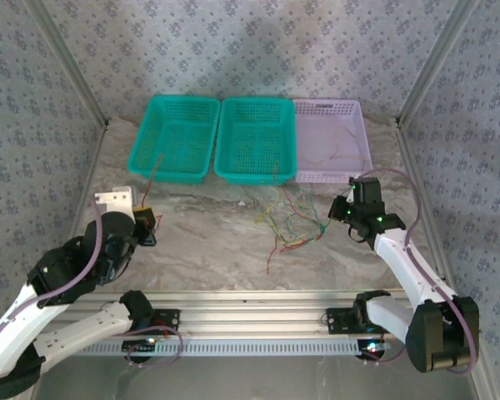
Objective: Untangle the cables
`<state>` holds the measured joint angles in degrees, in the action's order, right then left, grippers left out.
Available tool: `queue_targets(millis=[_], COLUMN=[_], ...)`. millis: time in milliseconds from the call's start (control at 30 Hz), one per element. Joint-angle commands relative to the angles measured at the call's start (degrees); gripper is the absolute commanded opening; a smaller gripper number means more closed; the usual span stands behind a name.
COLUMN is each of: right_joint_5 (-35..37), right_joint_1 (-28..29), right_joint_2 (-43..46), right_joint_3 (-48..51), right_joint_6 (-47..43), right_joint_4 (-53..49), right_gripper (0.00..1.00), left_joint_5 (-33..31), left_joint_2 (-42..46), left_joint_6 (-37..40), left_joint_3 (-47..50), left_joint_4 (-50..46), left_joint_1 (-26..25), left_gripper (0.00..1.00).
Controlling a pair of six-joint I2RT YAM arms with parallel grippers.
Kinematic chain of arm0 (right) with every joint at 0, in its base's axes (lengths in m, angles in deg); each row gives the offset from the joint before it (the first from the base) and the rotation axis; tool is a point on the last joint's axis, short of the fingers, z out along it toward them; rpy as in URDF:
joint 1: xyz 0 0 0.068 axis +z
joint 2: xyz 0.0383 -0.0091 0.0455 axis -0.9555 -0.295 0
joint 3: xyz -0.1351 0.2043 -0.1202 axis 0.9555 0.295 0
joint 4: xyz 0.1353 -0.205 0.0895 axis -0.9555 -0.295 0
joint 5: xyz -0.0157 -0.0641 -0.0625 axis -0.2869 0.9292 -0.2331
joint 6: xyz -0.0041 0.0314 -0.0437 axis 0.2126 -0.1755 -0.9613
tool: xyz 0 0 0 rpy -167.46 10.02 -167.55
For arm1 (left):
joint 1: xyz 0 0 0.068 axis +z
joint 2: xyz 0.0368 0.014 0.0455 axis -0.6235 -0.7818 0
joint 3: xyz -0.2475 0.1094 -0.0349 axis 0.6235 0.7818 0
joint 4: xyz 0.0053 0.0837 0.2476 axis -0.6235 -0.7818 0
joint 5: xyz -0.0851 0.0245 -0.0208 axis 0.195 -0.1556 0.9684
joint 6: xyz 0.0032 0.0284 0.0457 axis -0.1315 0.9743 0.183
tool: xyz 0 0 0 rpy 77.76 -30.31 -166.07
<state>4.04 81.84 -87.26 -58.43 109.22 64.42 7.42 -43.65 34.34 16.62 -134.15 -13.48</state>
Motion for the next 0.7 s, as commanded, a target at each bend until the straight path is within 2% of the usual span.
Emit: queue_targets(millis=[0,100,500,667], right_joint_5=[-0.2,-0.5,-3.3,-3.1], right_joint_1=[0.8,1.7,4.8,6.9], right_joint_2=[-0.5,-0.4,4.9,9.4], right_joint_3=[-0.1,-0.6,2.7,3.1], right_joint_6=[-0.7,-1.0,-0.1,-0.4], right_joint_4=[0.7,0.9,3.0,1.6], right_gripper=[0.00,0.00,0.00,0.00], left_joint_5=[1.2,2.3,7.1,11.1], left_joint_2=[-3.0,-6.6,-31.1,-41.8], left_joint_6=[1.9,3.9,18.4,22.2], left_joint_3=[-2.6,-5.7,-30.7,-38.8], left_joint_4=[1.9,5.5,16.4,21.7], left_joint_1=[0.4,0.4,1.9,6.7], left_gripper=[0.00,0.00,0.00,0.00])
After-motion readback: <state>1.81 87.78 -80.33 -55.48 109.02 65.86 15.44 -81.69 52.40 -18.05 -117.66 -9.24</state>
